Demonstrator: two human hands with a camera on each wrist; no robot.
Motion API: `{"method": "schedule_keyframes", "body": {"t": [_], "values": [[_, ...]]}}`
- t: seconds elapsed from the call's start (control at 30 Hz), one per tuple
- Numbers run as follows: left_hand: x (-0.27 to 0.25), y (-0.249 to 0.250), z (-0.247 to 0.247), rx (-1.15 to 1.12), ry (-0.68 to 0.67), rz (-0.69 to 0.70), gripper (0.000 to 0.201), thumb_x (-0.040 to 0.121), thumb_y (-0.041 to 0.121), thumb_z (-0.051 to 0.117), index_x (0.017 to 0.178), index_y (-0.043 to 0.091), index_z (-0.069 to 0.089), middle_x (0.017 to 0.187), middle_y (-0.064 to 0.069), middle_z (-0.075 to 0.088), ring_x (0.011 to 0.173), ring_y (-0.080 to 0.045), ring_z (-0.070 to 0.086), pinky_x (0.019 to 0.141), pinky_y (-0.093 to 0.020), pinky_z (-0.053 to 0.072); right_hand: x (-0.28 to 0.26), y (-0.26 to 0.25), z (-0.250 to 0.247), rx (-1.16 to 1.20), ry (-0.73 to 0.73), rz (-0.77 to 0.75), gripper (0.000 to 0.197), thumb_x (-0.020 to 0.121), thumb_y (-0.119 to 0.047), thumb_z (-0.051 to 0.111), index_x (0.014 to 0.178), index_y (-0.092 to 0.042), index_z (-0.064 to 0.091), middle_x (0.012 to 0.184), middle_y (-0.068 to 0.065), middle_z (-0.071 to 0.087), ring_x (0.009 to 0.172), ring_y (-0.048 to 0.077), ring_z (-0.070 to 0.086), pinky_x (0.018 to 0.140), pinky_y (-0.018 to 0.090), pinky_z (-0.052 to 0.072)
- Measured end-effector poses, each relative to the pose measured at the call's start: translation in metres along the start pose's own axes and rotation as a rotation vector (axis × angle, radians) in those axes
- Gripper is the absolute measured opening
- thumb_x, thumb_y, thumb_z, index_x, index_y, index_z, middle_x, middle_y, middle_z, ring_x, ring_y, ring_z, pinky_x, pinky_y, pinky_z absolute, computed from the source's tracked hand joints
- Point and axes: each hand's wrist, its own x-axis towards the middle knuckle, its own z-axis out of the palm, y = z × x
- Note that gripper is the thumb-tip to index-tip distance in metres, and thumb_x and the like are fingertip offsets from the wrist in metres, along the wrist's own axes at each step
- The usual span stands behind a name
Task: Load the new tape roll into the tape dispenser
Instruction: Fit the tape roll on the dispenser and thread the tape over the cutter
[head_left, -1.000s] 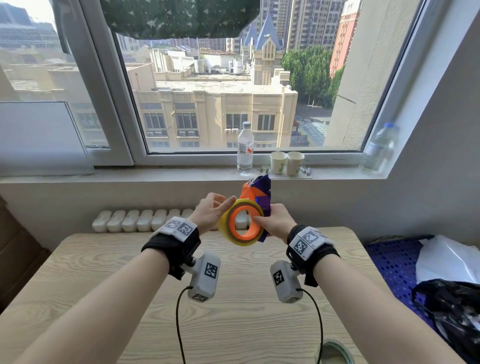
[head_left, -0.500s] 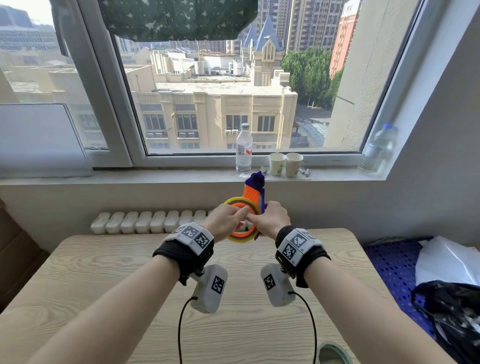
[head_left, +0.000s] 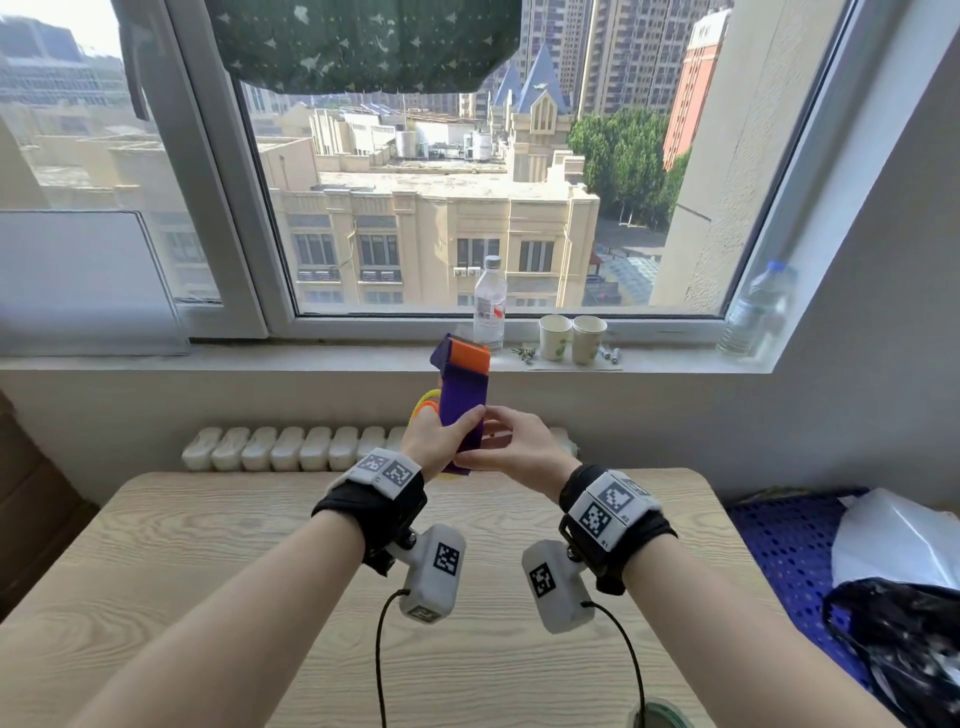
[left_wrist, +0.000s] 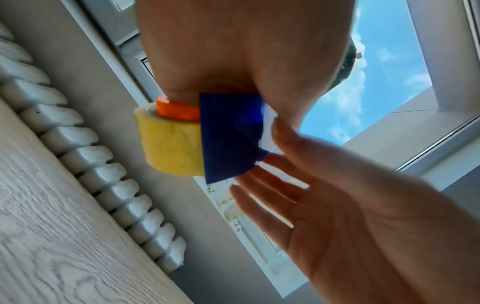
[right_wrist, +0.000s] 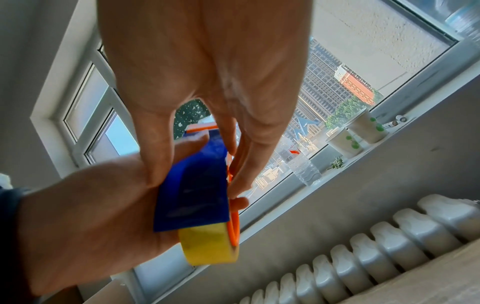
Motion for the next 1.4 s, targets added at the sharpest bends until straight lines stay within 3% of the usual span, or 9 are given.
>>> {"method": "schedule_keyframes", "body": {"t": [0.1, 0.2, 0.33, 0.4, 0.5, 0.7, 0.93, 1.1, 1.4], "values": [[0.000, -0.004, -0.006, -0.043, 0.004, -0.038, 0.034, 0.086, 0.026, 0.063, 0.106, -0.002, 0.062, 0.093, -0.019, 0.067, 0.082, -0.034, 0.066, 0.074, -0.044, 0.058, 0.004, -0.004, -0.005, -0.037, 0.057, -0.018, 0.046, 0.074, -0.017, 0.076, 0.116, -0.007, 0.060, 0.099, 0.002, 0.069, 0.092, 0.014, 0.064, 0.083, 0.022, 0.052], [-0.002, -0.008, -0.011, -0.038, -0.090, -0.080, 0.029, 0.083, 0.025, 0.067, 0.097, -0.001, 0.065, 0.092, -0.023, 0.068, 0.082, -0.034, 0.067, 0.077, -0.040, 0.055, 0.011, -0.003, -0.014, -0.038, 0.320, -0.010, 0.050, 0.079, -0.032, 0.071, 0.119, -0.006, 0.056, 0.110, 0.008, 0.065, 0.103, 0.019, 0.061, 0.094, 0.032, 0.050], [-0.007, -0.009, -0.018, 0.016, -0.177, -0.112, 0.018, 0.081, 0.019, 0.068, 0.086, 0.002, 0.066, 0.080, -0.019, 0.069, 0.055, -0.019, 0.067, 0.057, -0.026, 0.055, 0.016, -0.008, -0.024, -0.047, 0.476, -0.075, 0.036, 0.088, -0.030, 0.060, 0.115, -0.005, 0.058, 0.107, 0.005, 0.062, 0.100, 0.017, 0.059, 0.094, 0.031, 0.048], [-0.010, -0.007, -0.022, 0.038, -0.239, -0.120, 0.016, 0.081, 0.015, 0.067, 0.086, 0.000, 0.065, 0.073, -0.018, 0.068, 0.046, -0.017, 0.065, 0.048, -0.023, 0.053, 0.020, -0.010, -0.031, -0.039, 0.466, -0.062, 0.033, 0.088, -0.028, 0.061, 0.111, -0.004, 0.061, 0.102, 0.005, 0.063, 0.096, 0.017, 0.059, 0.090, 0.030, 0.049], [-0.011, -0.006, -0.026, 0.105, -0.295, -0.120, 0.014, 0.083, 0.017, 0.063, 0.082, 0.004, 0.064, 0.066, -0.013, 0.069, 0.046, -0.015, 0.064, 0.051, -0.024, 0.053, 0.025, -0.010, -0.037, 0.013, 0.416, -0.016, 0.025, 0.085, -0.020, 0.065, 0.099, 0.001, 0.066, 0.091, 0.011, 0.067, 0.083, 0.019, 0.061, 0.084, 0.034, 0.051], [-0.010, -0.007, -0.028, 0.216, -0.290, -0.084, 0.048, 0.087, 0.051, 0.050, 0.074, 0.008, 0.065, 0.068, -0.013, 0.071, 0.053, -0.018, 0.067, 0.056, -0.026, 0.054, 0.024, -0.011, -0.043, 0.093, 0.361, 0.017, 0.023, 0.086, -0.010, 0.062, 0.098, 0.010, 0.065, 0.073, 0.005, 0.062, 0.066, 0.012, 0.057, 0.068, 0.021, 0.049], [-0.009, -0.009, -0.030, 0.237, -0.271, -0.066, 0.040, 0.085, 0.046, 0.058, 0.075, 0.008, 0.066, 0.057, -0.006, 0.072, 0.052, -0.016, 0.068, 0.048, -0.021, 0.052, 0.024, -0.010, -0.046, 0.040, 0.344, 0.030, 0.018, 0.085, -0.002, 0.062, 0.098, 0.010, 0.066, 0.070, 0.003, 0.062, 0.063, 0.010, 0.055, 0.058, 0.012, 0.049], [-0.006, -0.009, -0.034, 0.342, -0.274, -0.023, 0.051, 0.081, 0.048, 0.062, 0.089, -0.002, 0.071, 0.086, -0.021, 0.073, 0.074, -0.027, 0.067, 0.076, -0.040, 0.055, 0.028, -0.001, -0.056, -0.025, 0.405, 0.077, 0.012, 0.087, -0.003, 0.059, 0.090, 0.006, 0.067, 0.068, 0.003, 0.060, 0.064, 0.014, 0.053, 0.067, 0.025, 0.049], [-0.002, -0.005, -0.033, 0.448, -0.235, -0.024, 0.037, 0.083, 0.045, 0.060, 0.074, 0.010, 0.068, 0.066, 0.000, 0.063, 0.059, -0.012, 0.059, 0.057, -0.021, 0.044, 0.025, -0.001, -0.059, -0.059, 0.410, 0.025, 0.012, 0.086, -0.004, 0.061, 0.091, 0.003, 0.068, 0.079, 0.009, 0.065, 0.070, 0.016, 0.057, 0.073, 0.027, 0.052]]}}
